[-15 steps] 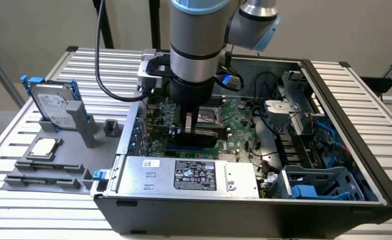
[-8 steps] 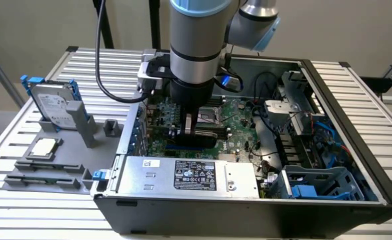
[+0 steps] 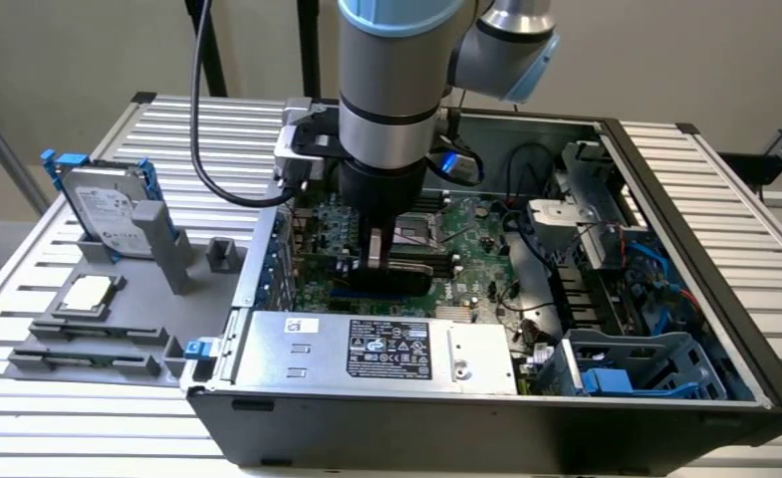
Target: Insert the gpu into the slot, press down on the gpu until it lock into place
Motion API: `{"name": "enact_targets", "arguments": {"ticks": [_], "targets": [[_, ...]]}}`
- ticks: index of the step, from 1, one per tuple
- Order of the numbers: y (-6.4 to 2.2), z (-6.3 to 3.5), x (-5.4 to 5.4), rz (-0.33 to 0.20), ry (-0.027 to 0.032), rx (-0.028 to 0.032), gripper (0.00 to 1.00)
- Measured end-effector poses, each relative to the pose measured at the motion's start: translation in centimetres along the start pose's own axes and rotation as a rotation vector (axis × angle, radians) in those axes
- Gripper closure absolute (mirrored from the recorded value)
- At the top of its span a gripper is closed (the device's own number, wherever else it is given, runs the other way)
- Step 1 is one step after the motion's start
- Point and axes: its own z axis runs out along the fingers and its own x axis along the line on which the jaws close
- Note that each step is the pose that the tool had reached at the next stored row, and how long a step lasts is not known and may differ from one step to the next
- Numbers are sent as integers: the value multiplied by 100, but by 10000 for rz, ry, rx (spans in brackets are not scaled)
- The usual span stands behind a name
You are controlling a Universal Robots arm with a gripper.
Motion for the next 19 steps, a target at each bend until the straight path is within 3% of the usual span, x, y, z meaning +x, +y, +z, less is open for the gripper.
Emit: {"name": "enact_targets", "arguments": {"ticks": [4, 10, 19], "targets": [[0, 2, 0, 2, -2, -29, 74], [0, -27, -3, 6, 0, -120, 74], [0, -24, -2, 8, 4, -129, 74]]}}
